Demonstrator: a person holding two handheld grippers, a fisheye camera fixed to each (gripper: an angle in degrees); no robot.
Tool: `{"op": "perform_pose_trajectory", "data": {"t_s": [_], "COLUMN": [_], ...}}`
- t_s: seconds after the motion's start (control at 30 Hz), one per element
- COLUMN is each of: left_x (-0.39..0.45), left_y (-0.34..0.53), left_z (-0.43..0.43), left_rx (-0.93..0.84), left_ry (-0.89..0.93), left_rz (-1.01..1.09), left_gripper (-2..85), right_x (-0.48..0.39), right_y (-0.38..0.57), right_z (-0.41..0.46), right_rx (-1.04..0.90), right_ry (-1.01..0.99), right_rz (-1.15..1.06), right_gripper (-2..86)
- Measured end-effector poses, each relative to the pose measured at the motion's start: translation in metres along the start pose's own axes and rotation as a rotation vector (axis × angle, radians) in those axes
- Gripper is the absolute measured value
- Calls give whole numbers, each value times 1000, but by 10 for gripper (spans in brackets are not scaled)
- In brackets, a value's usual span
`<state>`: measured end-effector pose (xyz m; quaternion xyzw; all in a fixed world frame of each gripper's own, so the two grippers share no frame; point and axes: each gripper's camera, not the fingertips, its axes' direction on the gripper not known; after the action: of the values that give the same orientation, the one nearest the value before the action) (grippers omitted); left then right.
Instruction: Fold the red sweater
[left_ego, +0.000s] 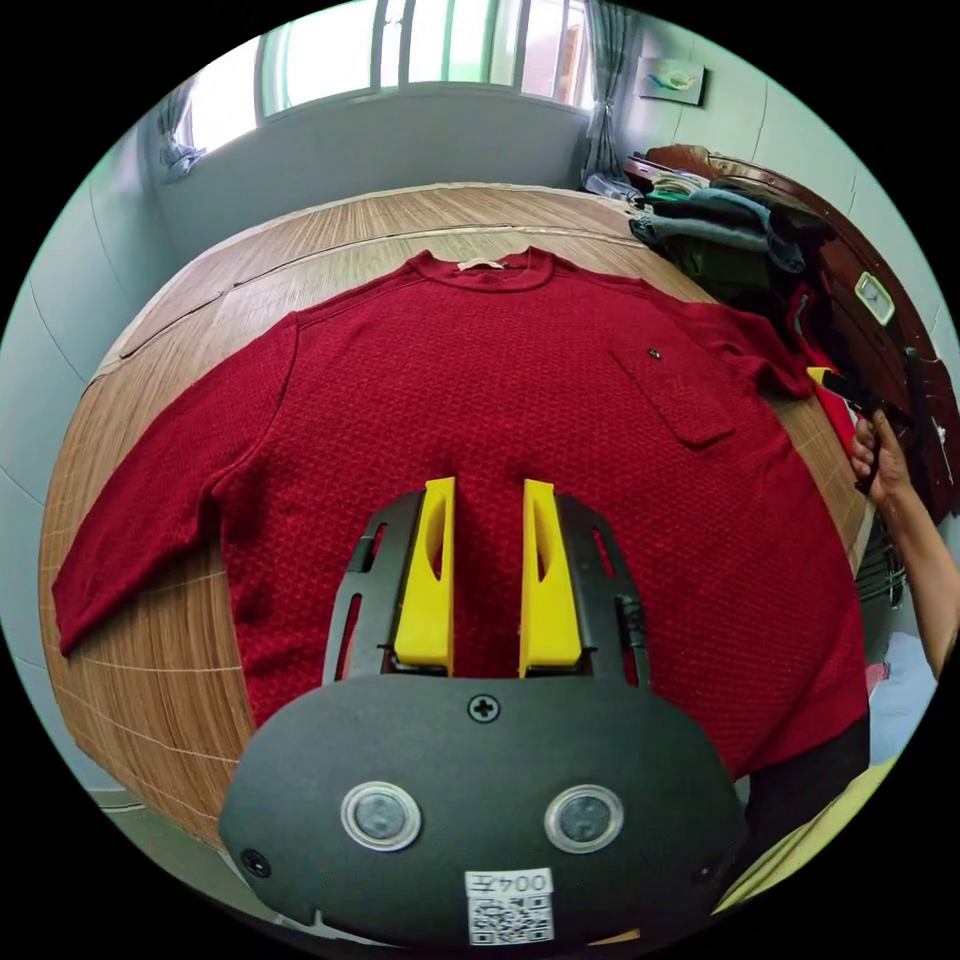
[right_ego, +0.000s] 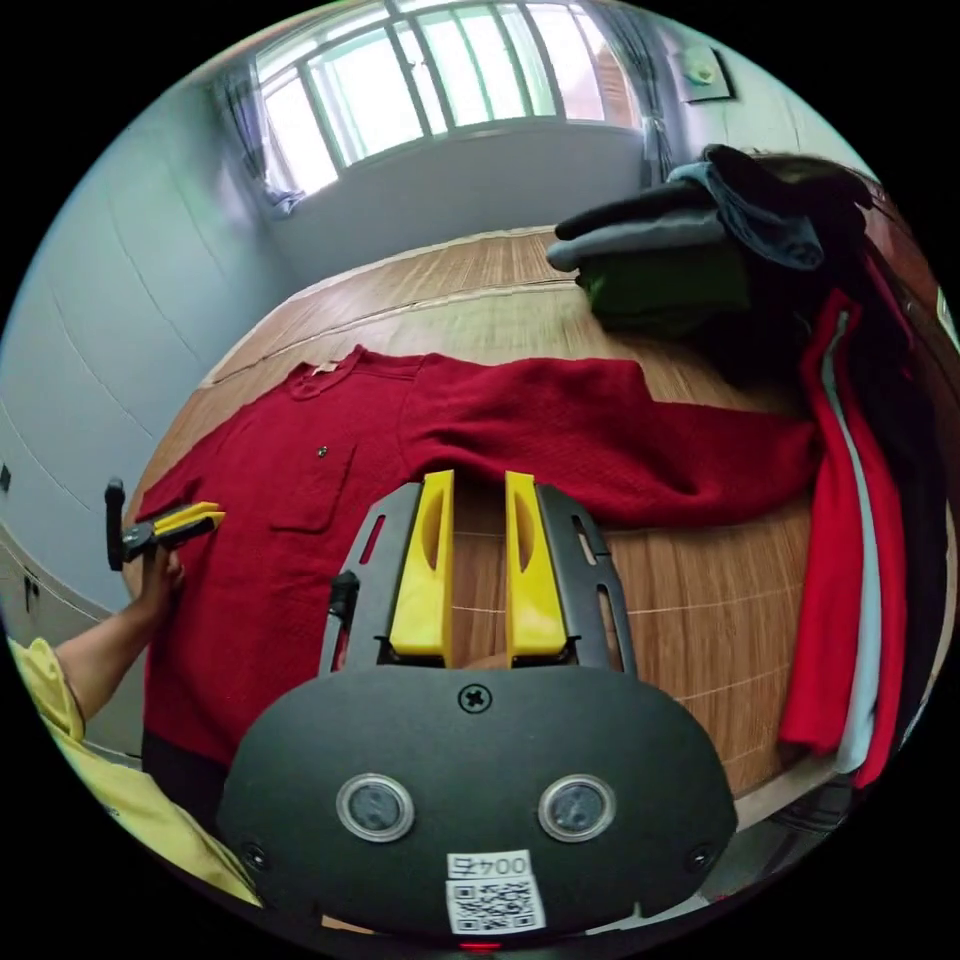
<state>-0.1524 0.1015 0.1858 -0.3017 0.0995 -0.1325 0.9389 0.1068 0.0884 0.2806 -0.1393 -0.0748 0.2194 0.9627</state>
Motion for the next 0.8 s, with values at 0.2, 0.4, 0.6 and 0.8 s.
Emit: {"op": "perform_pose_trajectory", "data": {"t_s": [0.2,0.4,0.6,0.8], "left_x": [-42,-74,-106,-133], "left_y": [-22,-39,-29,-35], "left_z": [-34,15,17,23], "left_rx": [69,-39,12,18], "left_ry": [-185,-188,-54,4], "left_rz": [-88,-94,-145,-121], "left_gripper": [89,111,91,58], "right_x": [-102,-171,-169,-187], "right_y": [-6,-13,-24,-39], "right_z": [58,137,142,158], "right_rx": [-82,-214,-189,-172], "right_ry": [-51,83,55,47], "right_rz": [-184,-275,-230,-223], "right_gripper": [116,117,113,112]}}
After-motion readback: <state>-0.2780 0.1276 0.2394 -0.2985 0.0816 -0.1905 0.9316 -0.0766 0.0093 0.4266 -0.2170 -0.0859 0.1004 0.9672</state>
